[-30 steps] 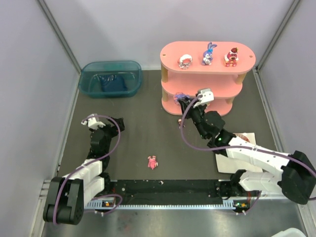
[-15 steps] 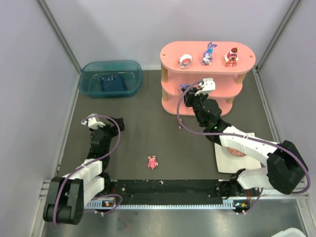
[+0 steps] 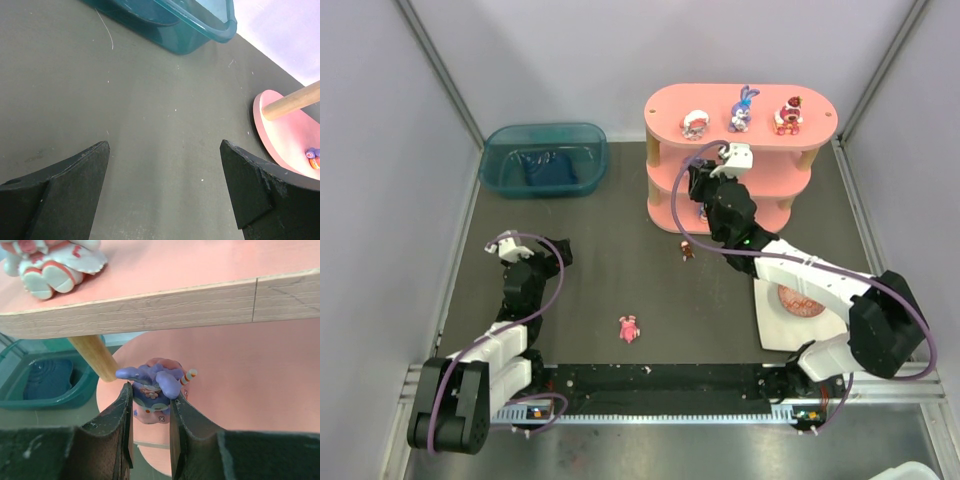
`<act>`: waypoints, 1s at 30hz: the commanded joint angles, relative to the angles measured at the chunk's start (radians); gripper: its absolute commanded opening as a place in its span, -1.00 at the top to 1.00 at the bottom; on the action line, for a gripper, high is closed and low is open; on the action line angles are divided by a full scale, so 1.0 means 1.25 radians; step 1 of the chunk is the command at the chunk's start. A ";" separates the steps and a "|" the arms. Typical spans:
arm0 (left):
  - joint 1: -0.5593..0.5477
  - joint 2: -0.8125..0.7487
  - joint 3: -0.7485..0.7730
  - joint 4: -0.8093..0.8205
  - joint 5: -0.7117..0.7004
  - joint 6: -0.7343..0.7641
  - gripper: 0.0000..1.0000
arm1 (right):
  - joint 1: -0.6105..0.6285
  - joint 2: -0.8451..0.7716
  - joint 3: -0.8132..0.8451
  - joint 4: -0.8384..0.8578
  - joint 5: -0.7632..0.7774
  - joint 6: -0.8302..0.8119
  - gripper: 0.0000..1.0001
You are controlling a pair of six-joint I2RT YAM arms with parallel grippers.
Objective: Place and organize the plastic toys onto the shelf
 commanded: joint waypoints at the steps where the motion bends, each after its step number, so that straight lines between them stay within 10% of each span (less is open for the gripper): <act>1: 0.001 0.002 0.013 0.040 -0.003 -0.006 -0.96 | -0.007 0.010 0.056 -0.009 0.040 0.027 1.00; 30: 0.001 -0.002 0.012 0.038 -0.007 -0.006 -0.96 | -0.007 0.085 0.095 -0.022 0.023 0.053 1.00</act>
